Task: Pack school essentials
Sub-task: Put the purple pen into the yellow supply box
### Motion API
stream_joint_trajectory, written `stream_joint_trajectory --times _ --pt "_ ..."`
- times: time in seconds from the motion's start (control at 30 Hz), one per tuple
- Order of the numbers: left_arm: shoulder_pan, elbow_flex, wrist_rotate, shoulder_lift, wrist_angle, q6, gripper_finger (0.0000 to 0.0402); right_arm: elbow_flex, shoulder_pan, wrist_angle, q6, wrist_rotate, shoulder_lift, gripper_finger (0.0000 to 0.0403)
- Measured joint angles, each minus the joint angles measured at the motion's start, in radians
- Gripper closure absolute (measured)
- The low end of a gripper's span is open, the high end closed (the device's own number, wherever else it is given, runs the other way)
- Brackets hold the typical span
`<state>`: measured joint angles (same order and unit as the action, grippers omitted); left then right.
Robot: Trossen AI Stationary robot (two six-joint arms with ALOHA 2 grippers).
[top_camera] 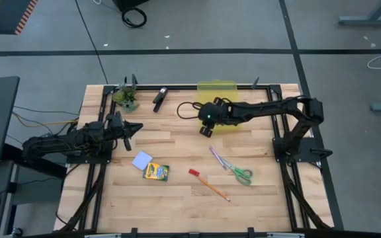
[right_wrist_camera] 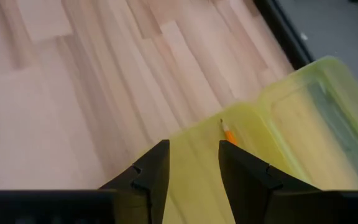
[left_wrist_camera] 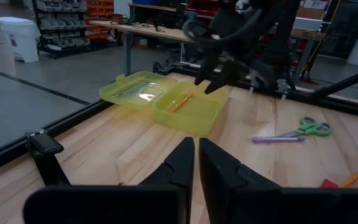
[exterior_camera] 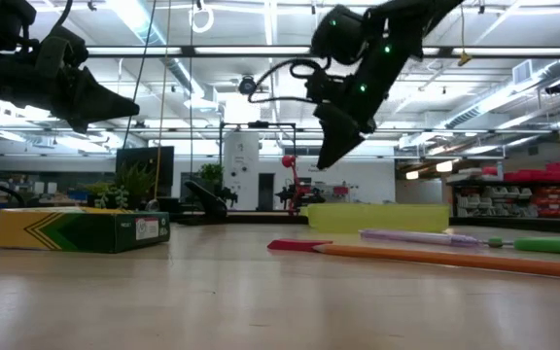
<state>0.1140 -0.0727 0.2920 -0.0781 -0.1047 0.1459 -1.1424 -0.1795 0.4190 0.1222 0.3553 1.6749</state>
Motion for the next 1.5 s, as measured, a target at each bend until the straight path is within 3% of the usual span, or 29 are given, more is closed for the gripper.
stream_joint_trajectory --times 0.47,0.87,1.23,1.5 --pt "0.000 0.000 0.000 0.000 0.000 0.000 0.0366 -0.031 0.211 0.034 0.185 0.171 0.000 0.0257" --pt "0.000 0.000 0.000 0.000 0.000 0.000 0.0376 -0.024 0.368 0.059 0.377 0.383 0.000 0.0257" --pt "0.000 0.000 0.000 0.000 0.000 0.000 0.0366 0.163 0.454 -0.004 0.723 0.422 -0.001 0.0257" --pt "0.000 0.000 0.000 0.000 0.000 0.000 0.0374 0.298 0.533 -0.188 0.861 0.470 -0.001 0.0257"
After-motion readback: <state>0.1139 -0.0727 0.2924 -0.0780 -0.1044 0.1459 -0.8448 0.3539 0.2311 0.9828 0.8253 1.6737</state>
